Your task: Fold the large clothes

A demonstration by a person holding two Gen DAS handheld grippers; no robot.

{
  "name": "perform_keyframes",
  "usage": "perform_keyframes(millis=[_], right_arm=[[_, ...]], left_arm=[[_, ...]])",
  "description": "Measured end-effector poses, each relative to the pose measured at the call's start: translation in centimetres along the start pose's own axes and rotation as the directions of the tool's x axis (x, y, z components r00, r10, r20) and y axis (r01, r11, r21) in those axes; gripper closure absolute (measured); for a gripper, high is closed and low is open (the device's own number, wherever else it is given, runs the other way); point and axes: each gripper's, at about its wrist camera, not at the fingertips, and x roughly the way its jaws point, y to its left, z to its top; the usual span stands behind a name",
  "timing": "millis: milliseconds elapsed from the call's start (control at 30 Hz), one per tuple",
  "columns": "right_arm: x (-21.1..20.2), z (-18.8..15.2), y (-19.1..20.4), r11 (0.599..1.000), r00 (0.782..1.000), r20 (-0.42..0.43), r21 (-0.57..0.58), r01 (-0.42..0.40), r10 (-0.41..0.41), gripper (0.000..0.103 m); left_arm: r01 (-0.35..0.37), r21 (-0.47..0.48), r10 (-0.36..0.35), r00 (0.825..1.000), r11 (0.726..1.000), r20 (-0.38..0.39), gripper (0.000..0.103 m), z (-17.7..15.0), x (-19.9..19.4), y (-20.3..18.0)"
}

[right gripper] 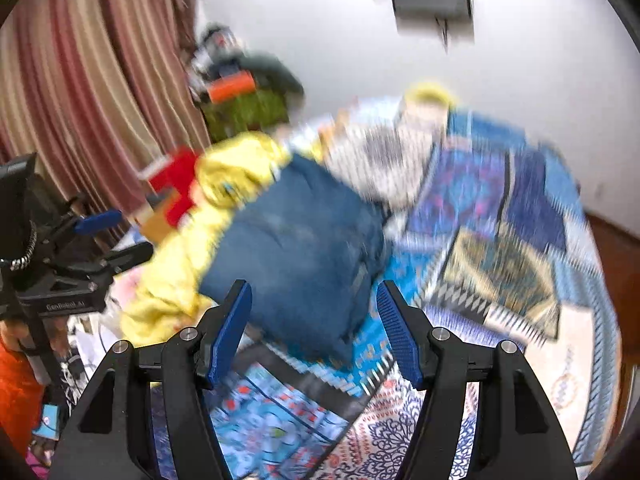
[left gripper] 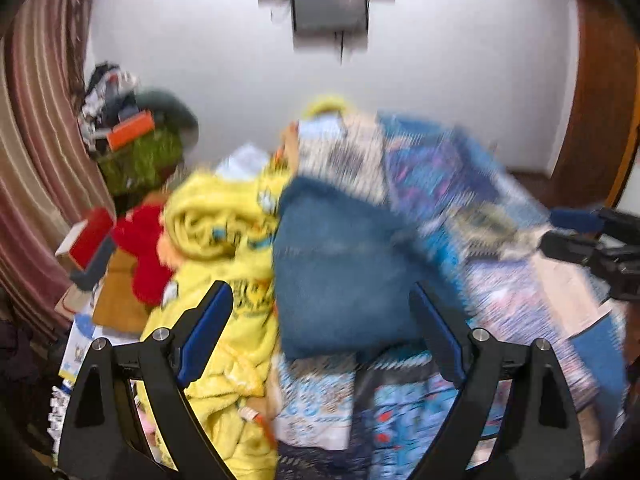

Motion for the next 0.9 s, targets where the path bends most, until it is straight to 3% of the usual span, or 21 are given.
perform_keyframes(millis=[133,233,400,600,733,900], right_arm=[[-6.2,1.0,2.6,1.000,0.986,0.169,-0.030,-0.010,0.015,0.042],[-10.9,0.8,4.5,0.999,0.957,0.290,-0.046,-0.015,0.028,0.042],[-15.9,-0.5,6.8,0.997,0.910,0.413,-0.074,0.002,0.029,0.042],[-19.8,-3.1,8.7,0.997,0.861,0.508,-0.071,0.015,0.024,0.042],[-20.6,-4.5,9.1,0.999,0.845,0.535,-0.032,0.033,-0.011,0.042],[-20.8,-5.1,9.3,0.998,0.849,0.526,-0.018,0.056,-0.038,0.040]], left_arm=[[0.047,-0.049,-0.038,0.985,0.998,0.167,0.013,1.1,-7.2,-1.0],[0.061,-0.066,-0.040,0.958,0.996,0.283,0.013,1.1,-12.3,-1.9],[0.060,-0.077,-0.020,0.899,0.995,0.438,0.013,-0.7,-19.2,-3.6],[0.014,-0.072,0.026,0.846,0.997,0.533,0.013,-3.8,-24.2,-6.0],[0.007,-0.080,0.038,0.835,0.997,0.550,0.013,-5.1,-25.7,-7.1],[-0.024,-0.079,0.064,0.827,0.997,0.559,0.006,-6.2,-26.7,-8.5]])
